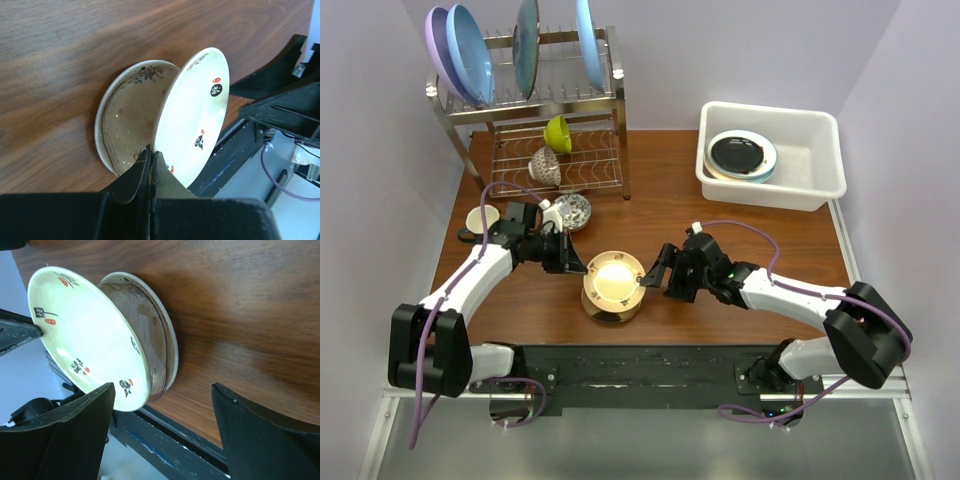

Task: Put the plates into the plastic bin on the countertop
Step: Pick up the plate at the center of the board, then place the plate in the plastic bin.

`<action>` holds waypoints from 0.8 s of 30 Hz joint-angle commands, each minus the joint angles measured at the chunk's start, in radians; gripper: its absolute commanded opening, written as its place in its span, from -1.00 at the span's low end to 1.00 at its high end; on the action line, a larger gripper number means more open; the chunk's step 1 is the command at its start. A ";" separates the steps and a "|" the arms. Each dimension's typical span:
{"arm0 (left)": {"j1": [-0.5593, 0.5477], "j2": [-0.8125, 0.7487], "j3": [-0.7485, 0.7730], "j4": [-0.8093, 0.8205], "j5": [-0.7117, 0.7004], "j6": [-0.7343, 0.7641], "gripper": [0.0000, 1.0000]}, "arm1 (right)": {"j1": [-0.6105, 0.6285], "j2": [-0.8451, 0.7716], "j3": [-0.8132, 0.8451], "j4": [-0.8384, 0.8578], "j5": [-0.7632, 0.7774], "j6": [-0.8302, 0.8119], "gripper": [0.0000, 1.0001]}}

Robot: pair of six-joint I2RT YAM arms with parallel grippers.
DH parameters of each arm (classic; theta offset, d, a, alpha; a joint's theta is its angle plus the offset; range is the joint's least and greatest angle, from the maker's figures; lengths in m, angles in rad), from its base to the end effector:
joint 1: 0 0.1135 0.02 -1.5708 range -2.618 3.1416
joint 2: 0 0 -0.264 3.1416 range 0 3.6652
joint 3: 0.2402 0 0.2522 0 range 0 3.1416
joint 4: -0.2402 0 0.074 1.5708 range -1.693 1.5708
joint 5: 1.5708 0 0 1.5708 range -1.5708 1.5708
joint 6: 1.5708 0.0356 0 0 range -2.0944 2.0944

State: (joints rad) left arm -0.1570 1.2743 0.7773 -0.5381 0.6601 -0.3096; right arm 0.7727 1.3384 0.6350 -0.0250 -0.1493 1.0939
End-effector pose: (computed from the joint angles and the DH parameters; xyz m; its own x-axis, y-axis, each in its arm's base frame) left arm 0.2326 -0.0589 0.2141 -0.9408 -0.0947 -0.3255 0.1533 0.7375 -0.6577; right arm 0.1870 0.1897 0.1850 -0.9027 0.3469 -0.2546 0.0701 0.7023 0.7084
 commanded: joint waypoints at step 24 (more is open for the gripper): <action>-0.022 0.002 -0.012 0.128 0.260 -0.036 -1.00 | 0.023 0.033 -0.031 0.312 -0.078 0.054 -0.10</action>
State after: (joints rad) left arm -0.1707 1.2720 0.7704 -0.4519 0.8597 -0.3229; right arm 0.7902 1.3552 0.6071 0.2005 -0.1921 1.1419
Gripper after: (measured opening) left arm 0.021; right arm 0.491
